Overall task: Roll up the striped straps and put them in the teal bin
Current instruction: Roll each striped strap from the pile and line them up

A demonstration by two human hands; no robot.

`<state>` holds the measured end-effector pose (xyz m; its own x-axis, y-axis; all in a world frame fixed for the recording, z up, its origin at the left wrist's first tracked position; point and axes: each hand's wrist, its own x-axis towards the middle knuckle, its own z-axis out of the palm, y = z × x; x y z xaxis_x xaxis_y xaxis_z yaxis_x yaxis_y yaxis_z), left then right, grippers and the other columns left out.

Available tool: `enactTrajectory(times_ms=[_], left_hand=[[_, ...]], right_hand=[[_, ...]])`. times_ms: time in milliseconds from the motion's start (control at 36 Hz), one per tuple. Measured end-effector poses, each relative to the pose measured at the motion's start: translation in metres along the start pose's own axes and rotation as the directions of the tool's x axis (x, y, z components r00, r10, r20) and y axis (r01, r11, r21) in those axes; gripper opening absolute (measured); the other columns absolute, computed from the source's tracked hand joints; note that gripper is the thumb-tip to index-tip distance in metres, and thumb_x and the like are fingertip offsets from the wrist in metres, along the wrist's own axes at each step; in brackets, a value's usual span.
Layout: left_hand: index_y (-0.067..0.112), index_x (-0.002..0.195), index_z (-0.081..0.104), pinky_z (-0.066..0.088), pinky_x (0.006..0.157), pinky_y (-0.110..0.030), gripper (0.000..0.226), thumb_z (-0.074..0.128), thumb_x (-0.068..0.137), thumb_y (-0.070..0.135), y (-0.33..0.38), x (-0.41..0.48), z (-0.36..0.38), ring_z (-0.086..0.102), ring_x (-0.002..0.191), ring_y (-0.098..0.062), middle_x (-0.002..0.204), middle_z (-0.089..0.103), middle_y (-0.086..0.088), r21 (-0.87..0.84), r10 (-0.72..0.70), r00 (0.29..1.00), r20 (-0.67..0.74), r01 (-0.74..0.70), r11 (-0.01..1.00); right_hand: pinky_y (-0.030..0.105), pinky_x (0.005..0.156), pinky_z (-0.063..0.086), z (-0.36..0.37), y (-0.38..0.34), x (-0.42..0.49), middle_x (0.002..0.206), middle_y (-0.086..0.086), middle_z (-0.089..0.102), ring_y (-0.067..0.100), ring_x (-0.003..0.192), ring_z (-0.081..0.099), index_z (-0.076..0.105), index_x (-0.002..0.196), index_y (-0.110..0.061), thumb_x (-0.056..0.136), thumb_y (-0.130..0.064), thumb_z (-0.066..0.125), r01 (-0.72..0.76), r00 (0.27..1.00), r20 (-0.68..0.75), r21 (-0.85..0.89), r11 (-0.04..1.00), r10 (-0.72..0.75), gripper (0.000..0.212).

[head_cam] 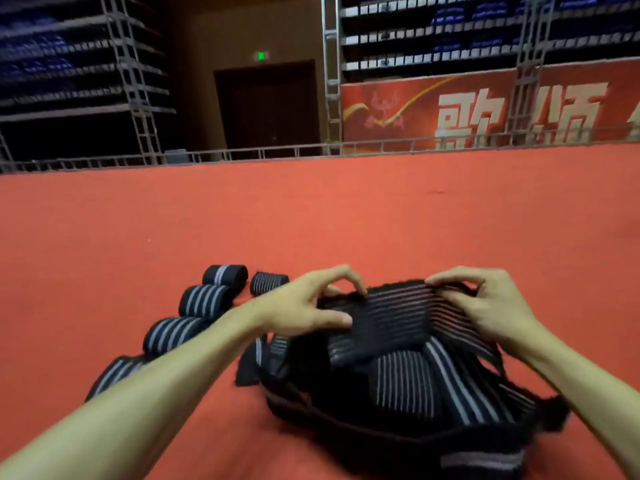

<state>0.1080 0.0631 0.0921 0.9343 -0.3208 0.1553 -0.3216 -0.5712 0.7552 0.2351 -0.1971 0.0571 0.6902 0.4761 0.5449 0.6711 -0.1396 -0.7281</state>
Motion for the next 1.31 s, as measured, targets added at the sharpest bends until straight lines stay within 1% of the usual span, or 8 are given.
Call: enactTrajectory(times_ms=[222, 472, 556, 694, 861, 972, 1167, 1306], left_hand=[[0.032, 0.110, 0.052, 0.045, 0.063, -0.027, 0.032, 0.064, 0.084, 0.046, -0.006, -0.023, 0.002, 0.053, 0.063, -0.008, 0.074, 0.060, 0.013, 0.259, 0.047, 0.994, -0.101, -0.019, 0.966], [0.027, 0.112, 0.051, 0.042, 0.063, -0.037, 0.027, 0.060, 0.091, 0.013, 0.031, -0.062, -0.002, 0.048, 0.065, -0.017, 0.068, 0.055, 0.010, 0.178, 0.005, 1.000, 0.011, -0.007, 0.984], [0.025, 0.108, 0.051, 0.039, 0.060, -0.035, 0.023, 0.060, 0.090, 0.016, 0.033, -0.072, -0.005, 0.044, 0.063, -0.018, 0.066, 0.051, 0.008, 0.130, 0.018, 0.998, -0.067, -0.009, 0.991], [0.031, 0.108, 0.051, 0.045, 0.069, -0.036, 0.020, 0.061, 0.091, 0.026, 0.052, -0.085, -0.017, 0.052, 0.070, -0.025, 0.078, 0.059, -0.010, 0.438, 0.125, 0.988, -0.090, -0.074, 0.896], [0.035, 0.110, 0.051, 0.049, 0.071, -0.038, 0.023, 0.060, 0.091, 0.028, 0.058, -0.103, -0.017, 0.056, 0.075, -0.030, 0.084, 0.060, -0.015, 0.412, 0.053, 0.996, -0.068, -0.021, 0.911], [0.035, 0.109, 0.049, 0.043, 0.067, -0.033, 0.028, 0.063, 0.087, 0.023, 0.040, -0.117, 0.013, 0.044, 0.069, -0.018, 0.076, 0.050, 0.004, 0.410, 0.026, 0.998, -0.053, -0.002, 0.912], [0.037, 0.109, 0.047, 0.044, 0.068, -0.036, 0.025, 0.059, 0.088, 0.045, 0.031, -0.132, 0.005, 0.050, 0.067, -0.020, 0.074, 0.054, -0.004, 0.443, 0.099, 0.980, -0.175, -0.011, 0.897], [0.029, 0.115, 0.049, 0.041, 0.069, -0.026, 0.028, 0.064, 0.093, 0.024, 0.022, -0.132, 0.008, 0.043, 0.065, -0.004, 0.071, 0.045, 0.011, 0.504, 0.058, 0.992, -0.115, 0.008, 0.864]], right_hand=[[0.002, 0.078, 0.043, -0.014, -0.001, -0.042, 0.082, -0.025, 0.072, -0.012, 0.081, 0.066, 0.075, 0.085, -0.024, 0.082, 0.008, 0.071, -0.050, 0.995, 0.083, -0.064, 0.997, 0.055, 0.032], [0.004, 0.079, 0.046, -0.010, -0.035, -0.063, 0.085, -0.012, 0.074, -0.009, 0.079, 0.066, 0.076, 0.085, -0.015, 0.083, 0.011, 0.068, -0.026, 1.000, 0.009, -0.038, 0.999, 0.026, 0.027], [0.004, 0.077, 0.045, -0.009, -0.042, -0.068, 0.080, -0.014, 0.073, -0.010, 0.078, 0.066, 0.076, 0.087, -0.010, 0.083, 0.013, 0.067, -0.024, 1.000, 0.017, -0.020, 1.000, 0.024, 0.026], [0.003, 0.078, 0.044, -0.013, -0.057, -0.070, 0.078, -0.024, 0.073, -0.010, 0.080, 0.067, 0.074, 0.082, -0.022, 0.082, 0.013, 0.068, 0.002, 1.000, 0.016, -0.023, 1.000, -0.001, 0.036], [0.004, 0.078, 0.045, -0.008, -0.070, -0.076, 0.086, -0.012, 0.073, -0.010, 0.079, 0.067, 0.076, 0.085, -0.016, 0.083, 0.011, 0.068, 0.016, 1.000, 0.011, -0.015, 1.000, -0.016, 0.028], [0.005, 0.078, 0.046, 0.001, -0.068, -0.087, 0.086, -0.010, 0.073, -0.009, 0.079, 0.067, 0.075, 0.083, -0.020, 0.083, 0.011, 0.068, -0.014, 1.000, 0.014, -0.047, 0.999, 0.014, 0.032], [0.007, 0.080, 0.047, 0.006, -0.062, -0.094, 0.087, -0.011, 0.075, -0.004, 0.082, 0.069, 0.075, 0.082, -0.025, 0.083, 0.012, 0.067, -0.049, 0.998, 0.044, -0.047, 0.998, 0.051, 0.037], [0.019, 0.086, 0.052, 0.019, -0.047, -0.100, 0.085, -0.013, 0.076, 0.004, 0.085, 0.070, 0.074, 0.077, -0.035, 0.083, 0.010, 0.069, -0.053, 0.999, -0.002, -0.078, 0.996, 0.054, 0.046]])
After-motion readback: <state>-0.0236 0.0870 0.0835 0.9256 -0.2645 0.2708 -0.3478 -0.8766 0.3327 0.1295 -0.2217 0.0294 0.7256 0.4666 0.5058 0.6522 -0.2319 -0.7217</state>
